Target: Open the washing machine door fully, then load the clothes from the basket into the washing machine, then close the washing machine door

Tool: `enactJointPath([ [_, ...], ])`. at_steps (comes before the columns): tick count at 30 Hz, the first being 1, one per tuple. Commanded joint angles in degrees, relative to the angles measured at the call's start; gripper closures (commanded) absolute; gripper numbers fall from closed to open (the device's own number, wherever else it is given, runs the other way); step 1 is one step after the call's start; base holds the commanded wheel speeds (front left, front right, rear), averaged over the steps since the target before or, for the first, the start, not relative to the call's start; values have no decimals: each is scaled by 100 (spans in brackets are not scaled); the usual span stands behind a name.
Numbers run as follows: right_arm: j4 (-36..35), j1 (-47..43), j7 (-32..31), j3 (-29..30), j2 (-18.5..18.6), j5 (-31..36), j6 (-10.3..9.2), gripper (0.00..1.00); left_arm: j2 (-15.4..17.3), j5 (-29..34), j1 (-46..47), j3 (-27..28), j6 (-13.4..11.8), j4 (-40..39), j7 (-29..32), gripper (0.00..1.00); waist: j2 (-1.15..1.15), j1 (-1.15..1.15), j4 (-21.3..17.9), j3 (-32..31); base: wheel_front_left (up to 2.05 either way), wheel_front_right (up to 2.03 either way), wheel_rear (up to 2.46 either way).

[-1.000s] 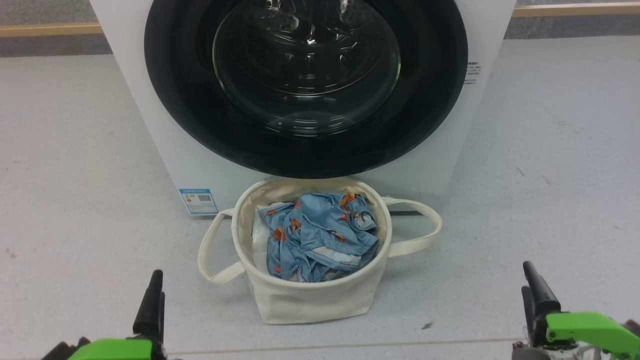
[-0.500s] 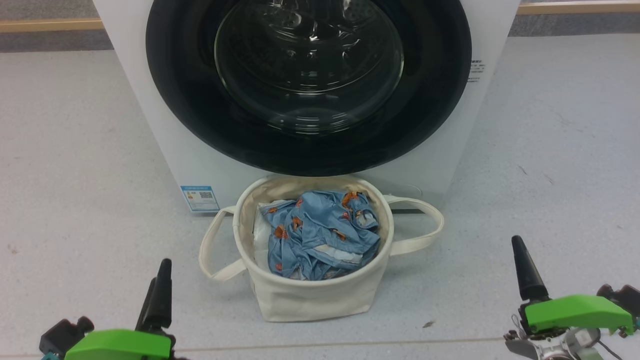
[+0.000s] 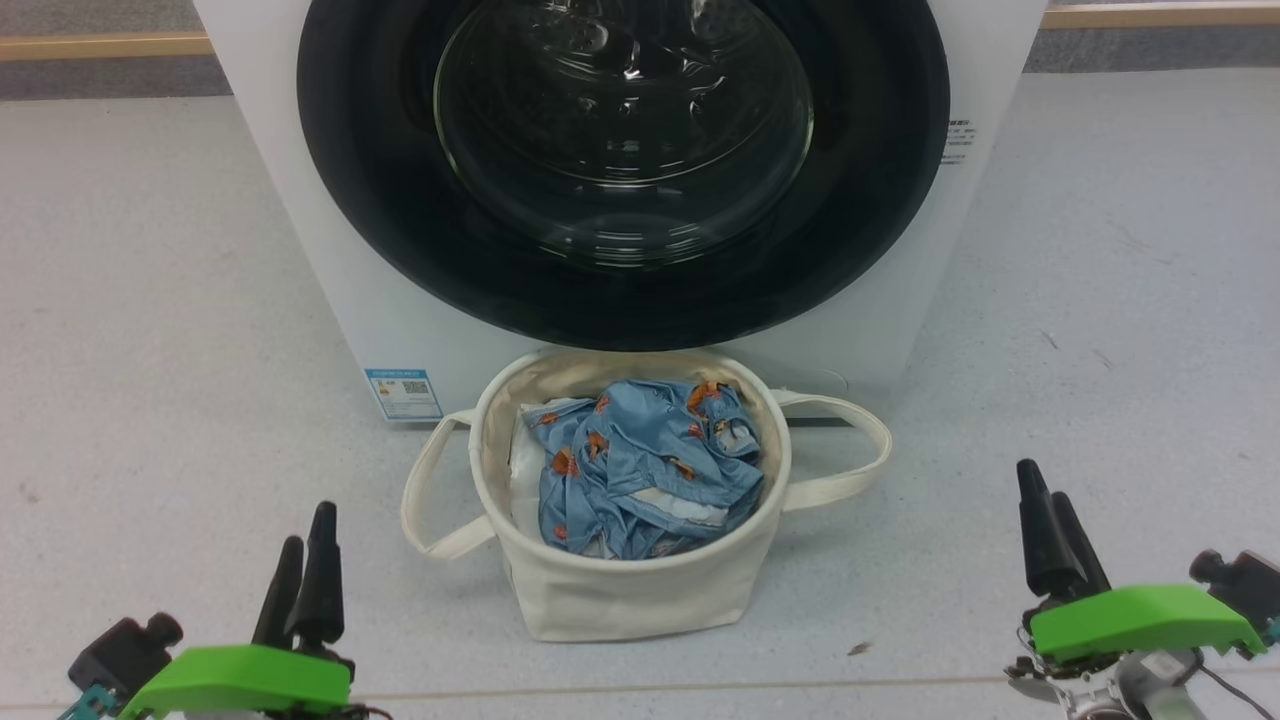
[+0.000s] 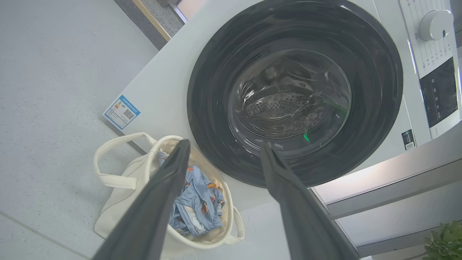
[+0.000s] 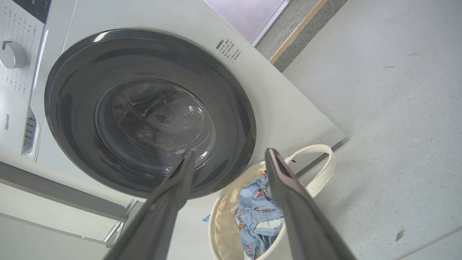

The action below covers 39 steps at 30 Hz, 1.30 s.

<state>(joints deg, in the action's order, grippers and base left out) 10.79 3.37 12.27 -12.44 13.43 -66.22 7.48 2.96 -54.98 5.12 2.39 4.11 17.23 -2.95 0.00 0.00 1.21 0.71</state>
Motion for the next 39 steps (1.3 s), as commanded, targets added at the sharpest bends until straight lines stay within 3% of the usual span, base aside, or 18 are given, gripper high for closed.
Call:
enactJointPath([
  [1,-230,327,64,22,51,228,1,0,37,202,308,108,49,-150,-78,0,0,0,4,0,0,0,0],
  [39,-435,581,182,207,-88,3311,1,0,6,2784,695,272,229,183,-715,0,0,0,132,74,0,0,0],
])
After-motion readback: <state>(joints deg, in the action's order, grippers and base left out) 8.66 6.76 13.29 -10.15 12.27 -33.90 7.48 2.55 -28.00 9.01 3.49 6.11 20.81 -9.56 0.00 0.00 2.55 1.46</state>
